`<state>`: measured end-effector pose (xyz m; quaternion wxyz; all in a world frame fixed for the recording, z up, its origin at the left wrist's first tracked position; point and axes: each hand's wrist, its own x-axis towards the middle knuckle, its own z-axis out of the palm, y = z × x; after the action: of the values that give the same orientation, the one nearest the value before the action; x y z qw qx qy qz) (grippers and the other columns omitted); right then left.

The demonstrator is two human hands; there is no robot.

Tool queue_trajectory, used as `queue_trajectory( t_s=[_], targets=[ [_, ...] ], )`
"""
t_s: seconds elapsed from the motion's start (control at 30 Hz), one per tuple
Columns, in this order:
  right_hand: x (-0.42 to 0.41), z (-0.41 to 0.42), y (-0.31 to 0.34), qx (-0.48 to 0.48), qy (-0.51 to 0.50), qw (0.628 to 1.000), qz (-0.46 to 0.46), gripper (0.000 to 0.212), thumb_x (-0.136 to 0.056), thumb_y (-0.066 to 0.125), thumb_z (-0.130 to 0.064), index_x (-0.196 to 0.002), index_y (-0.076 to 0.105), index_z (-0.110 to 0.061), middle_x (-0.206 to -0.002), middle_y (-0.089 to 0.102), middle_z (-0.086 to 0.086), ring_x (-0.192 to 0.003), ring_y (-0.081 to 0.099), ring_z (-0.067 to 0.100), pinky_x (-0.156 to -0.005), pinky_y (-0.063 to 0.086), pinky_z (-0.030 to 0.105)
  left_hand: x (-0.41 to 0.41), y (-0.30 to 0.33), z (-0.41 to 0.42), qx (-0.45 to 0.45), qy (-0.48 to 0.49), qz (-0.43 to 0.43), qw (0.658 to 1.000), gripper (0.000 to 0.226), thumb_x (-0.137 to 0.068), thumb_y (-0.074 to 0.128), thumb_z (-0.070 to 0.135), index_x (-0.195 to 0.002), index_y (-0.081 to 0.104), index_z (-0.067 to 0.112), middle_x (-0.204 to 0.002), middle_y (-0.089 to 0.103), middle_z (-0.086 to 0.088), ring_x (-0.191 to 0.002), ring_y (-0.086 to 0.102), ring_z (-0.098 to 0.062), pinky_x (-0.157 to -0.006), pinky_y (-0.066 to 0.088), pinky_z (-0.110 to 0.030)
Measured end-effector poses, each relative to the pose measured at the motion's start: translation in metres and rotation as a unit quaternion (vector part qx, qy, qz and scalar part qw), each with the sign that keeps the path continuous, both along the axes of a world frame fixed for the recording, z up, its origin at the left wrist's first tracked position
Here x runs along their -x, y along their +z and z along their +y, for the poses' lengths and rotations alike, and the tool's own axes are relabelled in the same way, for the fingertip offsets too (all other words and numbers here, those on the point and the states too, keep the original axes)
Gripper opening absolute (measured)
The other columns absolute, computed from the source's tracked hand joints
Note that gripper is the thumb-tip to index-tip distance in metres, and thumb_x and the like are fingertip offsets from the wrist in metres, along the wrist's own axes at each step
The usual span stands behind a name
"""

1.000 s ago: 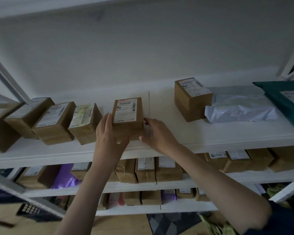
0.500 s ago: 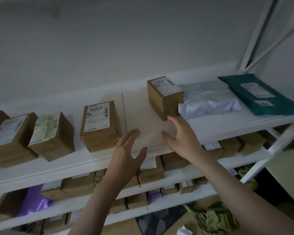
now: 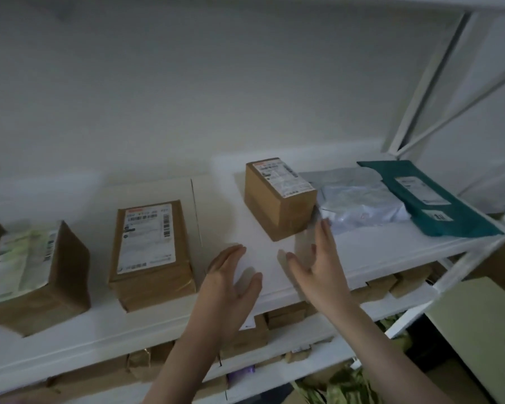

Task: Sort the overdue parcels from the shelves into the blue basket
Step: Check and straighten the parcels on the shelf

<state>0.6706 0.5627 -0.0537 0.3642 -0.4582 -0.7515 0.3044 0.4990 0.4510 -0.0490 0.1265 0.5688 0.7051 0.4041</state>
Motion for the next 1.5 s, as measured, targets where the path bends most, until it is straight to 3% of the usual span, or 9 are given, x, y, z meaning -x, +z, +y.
queue_trajectory(
  t_s=[0.17, 0.37, 0.6, 0.73, 0.83, 1.1, 1.27, 1.43, 1.5],
  targets=[
    [-0.008, 0.032, 0.01, 0.046, 0.002, 0.998, 0.051, 0.081, -0.089, 0.071, -0.041, -0.155, 0.023, -0.039, -0.159, 0.035, -0.016, -0.145, 0.038, 0.011, -0.118, 0.038, 0.046, 0.009, 0.004, 0.006, 0.027, 0.001, 0.02, 0.999, 0.062, -0.095, 0.063, 0.042, -0.15, 0.044, 0.019, -0.152, 0.044, 0.008, -0.141, 0.038, -0.005, -0.11, 0.022, -0.009],
    [-0.005, 0.068, 0.023, 0.086, 0.085, 0.991, 0.056, 0.073, -0.087, 0.078, -0.029, -0.148, 0.038, -0.04, -0.134, 0.056, -0.024, -0.123, 0.053, -0.005, -0.099, 0.043, 0.018, 0.006, 0.019, 0.041, 0.067, 0.036, 0.005, 0.997, 0.077, -0.092, 0.068, 0.044, -0.156, 0.03, 0.024, -0.16, 0.031, 0.01, -0.145, 0.033, -0.011, -0.113, 0.027, -0.024],
    [0.003, 0.104, 0.041, 0.089, 0.178, 0.98, 0.008, 0.073, -0.075, 0.089, -0.014, -0.126, 0.046, -0.042, -0.118, 0.058, -0.025, -0.117, 0.06, 0.005, -0.087, 0.047, 0.009, -0.019, 0.051, 0.098, 0.099, 0.034, 0.04, 0.994, 0.085, -0.091, 0.073, 0.031, -0.157, 0.024, 0.011, -0.158, 0.032, -0.008, -0.146, 0.029, -0.026, -0.106, 0.026, -0.022],
    [-0.005, 0.101, 0.049, 0.081, 0.235, 0.968, -0.027, 0.054, -0.082, 0.085, -0.029, -0.121, 0.048, -0.04, -0.101, 0.053, -0.034, -0.09, 0.057, -0.018, -0.07, 0.042, -0.002, -0.021, 0.047, 0.107, 0.061, 0.046, 0.036, 0.996, 0.074, -0.09, 0.069, 0.035, -0.154, 0.034, 0.027, -0.15, 0.041, 0.001, -0.141, 0.035, -0.022, -0.115, 0.03, -0.032],
    [-0.014, 0.092, 0.047, 0.05, 0.261, 0.964, -0.023, 0.052, -0.087, 0.08, -0.028, -0.127, 0.049, -0.04, -0.104, 0.056, -0.031, -0.091, 0.054, -0.026, -0.076, 0.043, 0.0, -0.029, 0.032, 0.098, 0.064, 0.055, 0.009, 0.996, 0.077, -0.086, 0.066, 0.048, -0.154, 0.031, 0.036, -0.15, 0.04, 0.008, -0.139, 0.039, -0.015, -0.109, 0.034, -0.03],
    [-0.056, 0.039, 0.02, -0.01, 0.262, 0.965, -0.01, 0.055, -0.086, 0.077, -0.032, -0.135, 0.052, -0.036, -0.122, 0.062, -0.021, -0.11, 0.058, -0.008, -0.092, 0.049, 0.01, -0.086, 0.017, 0.022, -0.002, 0.08, 0.036, 0.996, 0.057, -0.091, 0.066, 0.048, -0.142, 0.042, 0.039, -0.138, 0.047, 0.021, -0.128, 0.047, -0.003, -0.105, 0.048, -0.032],
    [-0.07, 0.026, 0.015, -0.033, 0.287, 0.957, -0.005, 0.073, -0.079, 0.084, -0.036, -0.142, 0.046, -0.036, -0.128, 0.061, -0.019, -0.116, 0.059, -0.002, -0.097, 0.053, 0.025, -0.095, 0.011, -0.008, -0.006, 0.117, -0.024, 0.993, 0.09, -0.075, 0.072, 0.066, -0.151, 0.035, 0.036, -0.146, 0.043, 0.023, -0.134, 0.043, 0.0, -0.11, 0.044, -0.031],
    [-0.065, 0.029, 0.032, -0.081, 0.333, 0.939, 0.013, 0.081, -0.079, 0.084, -0.033, -0.149, 0.043, -0.029, -0.138, 0.055, -0.014, -0.125, 0.051, -0.005, -0.1, 0.044, 0.01, -0.091, 0.021, 0.007, -0.019, 0.095, -0.005, 0.995, 0.087, -0.075, 0.078, 0.058, -0.149, 0.036, 0.038, -0.146, 0.04, 0.026, -0.136, 0.038, 0.005, -0.11, 0.037, -0.02],
    [-0.066, 0.027, 0.03, -0.102, 0.316, 0.943, 0.008, 0.081, -0.08, 0.083, -0.03, -0.15, 0.042, -0.028, -0.139, 0.053, -0.011, -0.126, 0.05, 0.0, -0.102, 0.046, 0.016, -0.096, 0.023, 0.01, -0.038, 0.092, -0.01, 0.995, 0.084, -0.076, 0.078, 0.056, -0.148, 0.04, 0.035, -0.143, 0.043, 0.026, -0.134, 0.041, 0.007, -0.109, 0.04, -0.017]
  ],
)
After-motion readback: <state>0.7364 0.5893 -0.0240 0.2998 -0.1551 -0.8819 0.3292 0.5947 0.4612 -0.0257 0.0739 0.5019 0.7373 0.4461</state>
